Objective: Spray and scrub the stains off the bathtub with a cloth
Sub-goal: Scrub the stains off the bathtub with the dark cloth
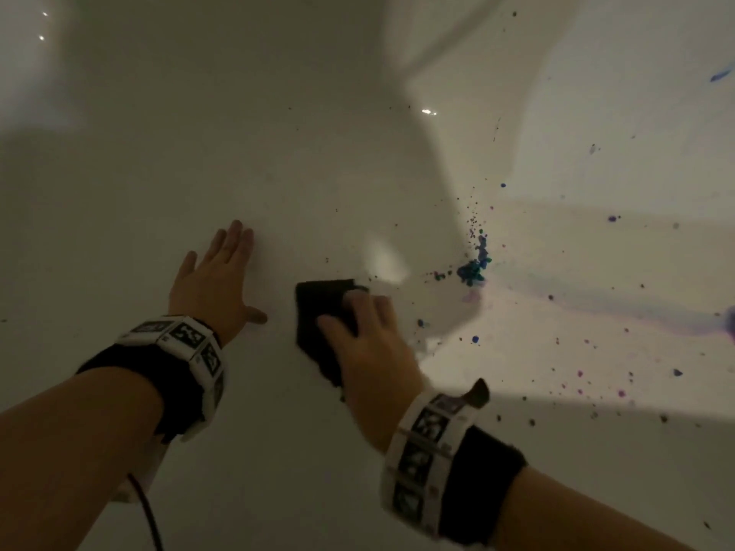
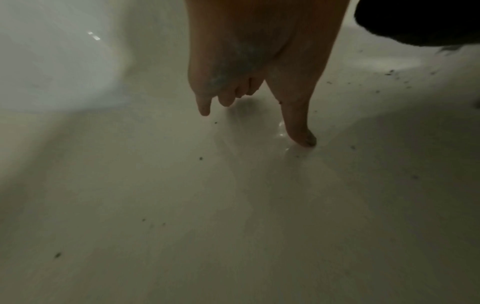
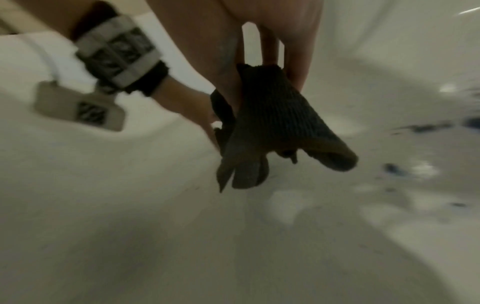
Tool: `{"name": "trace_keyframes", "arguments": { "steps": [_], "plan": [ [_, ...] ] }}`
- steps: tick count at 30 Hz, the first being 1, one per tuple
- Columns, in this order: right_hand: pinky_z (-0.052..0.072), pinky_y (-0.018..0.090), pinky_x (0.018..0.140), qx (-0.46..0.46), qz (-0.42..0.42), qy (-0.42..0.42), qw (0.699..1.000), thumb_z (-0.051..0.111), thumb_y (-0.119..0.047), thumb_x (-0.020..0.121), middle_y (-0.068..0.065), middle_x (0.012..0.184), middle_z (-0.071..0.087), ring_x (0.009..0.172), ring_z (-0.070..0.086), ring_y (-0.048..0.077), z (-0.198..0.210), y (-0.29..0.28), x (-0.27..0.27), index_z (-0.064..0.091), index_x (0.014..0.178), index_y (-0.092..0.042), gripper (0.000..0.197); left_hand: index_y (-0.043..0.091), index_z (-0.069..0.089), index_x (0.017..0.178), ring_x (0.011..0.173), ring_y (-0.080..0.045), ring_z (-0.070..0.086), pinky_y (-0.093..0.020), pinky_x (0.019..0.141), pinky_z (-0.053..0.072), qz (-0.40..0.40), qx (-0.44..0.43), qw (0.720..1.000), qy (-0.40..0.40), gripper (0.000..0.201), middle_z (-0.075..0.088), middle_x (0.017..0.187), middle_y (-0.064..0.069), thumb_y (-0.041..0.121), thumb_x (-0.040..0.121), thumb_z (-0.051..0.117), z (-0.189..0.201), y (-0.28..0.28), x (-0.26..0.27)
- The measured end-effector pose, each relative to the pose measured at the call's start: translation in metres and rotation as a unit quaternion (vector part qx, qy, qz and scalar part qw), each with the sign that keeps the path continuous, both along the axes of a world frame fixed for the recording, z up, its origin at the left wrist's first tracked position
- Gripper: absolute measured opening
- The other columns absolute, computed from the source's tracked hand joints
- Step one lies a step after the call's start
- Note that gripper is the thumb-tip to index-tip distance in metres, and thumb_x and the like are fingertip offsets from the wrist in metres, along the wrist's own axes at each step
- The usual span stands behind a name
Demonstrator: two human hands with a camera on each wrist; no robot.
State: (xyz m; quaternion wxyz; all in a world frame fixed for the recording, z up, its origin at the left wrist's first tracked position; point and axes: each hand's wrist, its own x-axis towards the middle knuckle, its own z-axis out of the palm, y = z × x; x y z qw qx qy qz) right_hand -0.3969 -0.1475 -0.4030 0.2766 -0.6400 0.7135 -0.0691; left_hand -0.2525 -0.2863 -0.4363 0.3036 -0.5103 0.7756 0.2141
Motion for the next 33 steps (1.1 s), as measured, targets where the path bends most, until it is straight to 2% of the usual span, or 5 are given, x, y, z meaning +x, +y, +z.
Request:
{"name": "trace_keyframes", "arguments": {
  "steps": [8,14,20,29,33],
  "plan": [
    [0.049,0.025,0.046,0.009,0.143,0.092,0.985,0.03,-0.022,0.079,0.004,0.101,0.069,0.093,0.056,0.029,-0.052,-0.004,0.049,0.075,0.092,-0.023,0.047,0.022,-0.008,0.148,0.144,-0.01,-0.007,-0.035,0.117,0.003,-0.003,0.004,1.0,0.031,0.104,-0.018,0.154,0.006,0.038,0.079,0.069,-0.006,-0.011,0.017],
    [0.054,0.046,0.052,0.091,0.019,0.138,0.986,0.091,-0.034,0.024,0.022,0.098,0.066,0.081,0.064,0.044,-0.058,-0.018,-0.068,0.073,0.095,-0.012,0.077,0.023,-0.02,0.144,0.143,-0.015,-0.016,-0.036,0.116,0.002,-0.027,0.062,0.996,0.063,0.121,-0.027,0.151,0.007,0.041,0.071,0.075,-0.009,-0.015,0.002],
    [0.052,0.051,0.076,-0.033,-0.245,0.136,0.959,0.054,-0.004,0.074,0.026,0.116,0.051,0.104,0.049,0.047,-0.045,-0.029,-0.094,0.064,0.111,-0.007,0.038,0.023,-0.017,0.146,0.143,-0.018,-0.018,-0.038,0.116,0.007,-0.004,0.069,0.996,0.05,0.122,-0.028,0.152,0.003,0.029,0.07,0.079,-0.009,-0.014,-0.007],
    [0.054,0.041,0.074,-0.025,0.098,0.054,0.993,0.067,-0.026,0.077,0.018,0.127,0.051,0.115,0.048,0.042,-0.04,-0.093,0.03,0.063,0.114,-0.006,0.042,0.018,-0.017,0.143,0.143,-0.013,-0.014,-0.037,0.118,0.008,0.036,0.054,0.99,0.128,0.125,-0.019,0.151,0.01,0.024,0.066,0.081,-0.016,-0.012,0.005],
    [0.054,0.051,0.066,-0.009,0.007,0.061,0.998,0.075,-0.021,0.06,0.027,0.103,0.061,0.09,0.057,0.051,-0.05,-0.106,-0.029,0.068,0.094,-0.001,0.04,0.017,-0.022,0.139,0.141,-0.008,-0.015,-0.035,0.116,0.003,0.037,0.076,0.989,0.123,0.129,-0.024,0.141,0.02,0.023,0.065,0.083,-0.015,-0.015,0.006]
  ]
}}
